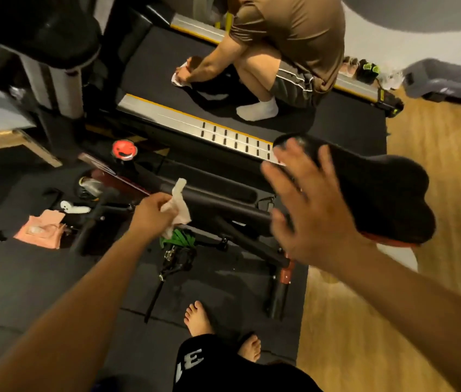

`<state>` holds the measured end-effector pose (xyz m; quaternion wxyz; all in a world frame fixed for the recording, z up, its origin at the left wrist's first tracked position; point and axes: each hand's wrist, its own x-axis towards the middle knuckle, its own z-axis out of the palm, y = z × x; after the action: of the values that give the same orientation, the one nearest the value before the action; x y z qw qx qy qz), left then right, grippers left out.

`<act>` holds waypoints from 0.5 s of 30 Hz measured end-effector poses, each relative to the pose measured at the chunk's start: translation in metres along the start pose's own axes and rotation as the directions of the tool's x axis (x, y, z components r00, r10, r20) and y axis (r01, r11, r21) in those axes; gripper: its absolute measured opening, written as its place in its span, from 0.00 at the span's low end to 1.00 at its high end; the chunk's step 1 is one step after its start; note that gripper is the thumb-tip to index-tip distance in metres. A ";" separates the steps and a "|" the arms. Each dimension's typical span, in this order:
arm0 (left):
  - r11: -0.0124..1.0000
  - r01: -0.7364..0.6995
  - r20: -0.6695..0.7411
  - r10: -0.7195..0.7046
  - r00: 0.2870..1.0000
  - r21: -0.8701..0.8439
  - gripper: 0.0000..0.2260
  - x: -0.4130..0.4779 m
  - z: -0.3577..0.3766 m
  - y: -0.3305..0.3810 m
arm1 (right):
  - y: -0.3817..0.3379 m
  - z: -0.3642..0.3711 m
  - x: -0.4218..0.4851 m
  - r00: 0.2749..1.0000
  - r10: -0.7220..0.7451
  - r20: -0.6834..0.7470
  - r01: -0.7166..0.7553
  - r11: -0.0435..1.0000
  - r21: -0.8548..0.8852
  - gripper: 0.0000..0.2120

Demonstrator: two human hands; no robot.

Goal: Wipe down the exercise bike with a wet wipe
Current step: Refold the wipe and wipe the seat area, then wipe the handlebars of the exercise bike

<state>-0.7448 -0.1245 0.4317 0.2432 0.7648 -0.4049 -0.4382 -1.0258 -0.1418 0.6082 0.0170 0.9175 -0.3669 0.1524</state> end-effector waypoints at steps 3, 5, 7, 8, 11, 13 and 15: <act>0.923 -0.045 -0.057 0.024 0.998 -0.381 0.17 -0.049 0.006 0.015 | -0.060 0.038 0.018 0.924 0.149 0.352 -0.275 0.899 0.340 0.28; 0.844 -0.071 -0.070 0.040 0.997 -0.532 0.23 -0.074 0.003 0.024 | -0.075 0.057 0.038 0.680 0.337 0.651 -0.649 0.688 0.323 0.34; 0.809 -0.075 -0.013 0.083 0.996 -0.582 0.29 -0.094 -0.003 0.027 | -0.085 0.070 0.058 0.571 0.300 0.764 -0.750 0.570 0.336 0.37; 0.799 -0.069 0.021 0.102 0.995 -0.597 0.32 -0.101 -0.006 0.026 | -0.090 0.072 0.067 0.573 0.271 0.774 -0.751 0.552 0.362 0.34; 0.744 -0.076 -0.025 0.080 0.997 -0.663 0.38 -0.117 -0.018 0.012 | -0.108 0.075 0.086 0.670 0.238 0.703 -0.648 0.650 0.398 0.17; 0.696 -0.092 -0.088 0.042 0.995 -0.712 0.39 -0.127 -0.026 0.005 | -0.121 0.077 0.094 0.740 0.188 0.646 -0.555 0.713 0.429 0.10; 0.644 -0.073 -0.104 -0.010 0.995 -0.761 0.36 -0.136 -0.034 0.001 | -0.133 0.080 0.100 0.744 0.096 0.661 -0.540 0.669 0.511 0.08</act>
<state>-0.7554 -0.0116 0.5136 0.5701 0.6046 -0.1832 -0.5253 -0.8460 -0.1230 0.5720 -0.4587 0.7747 -0.4351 -0.0135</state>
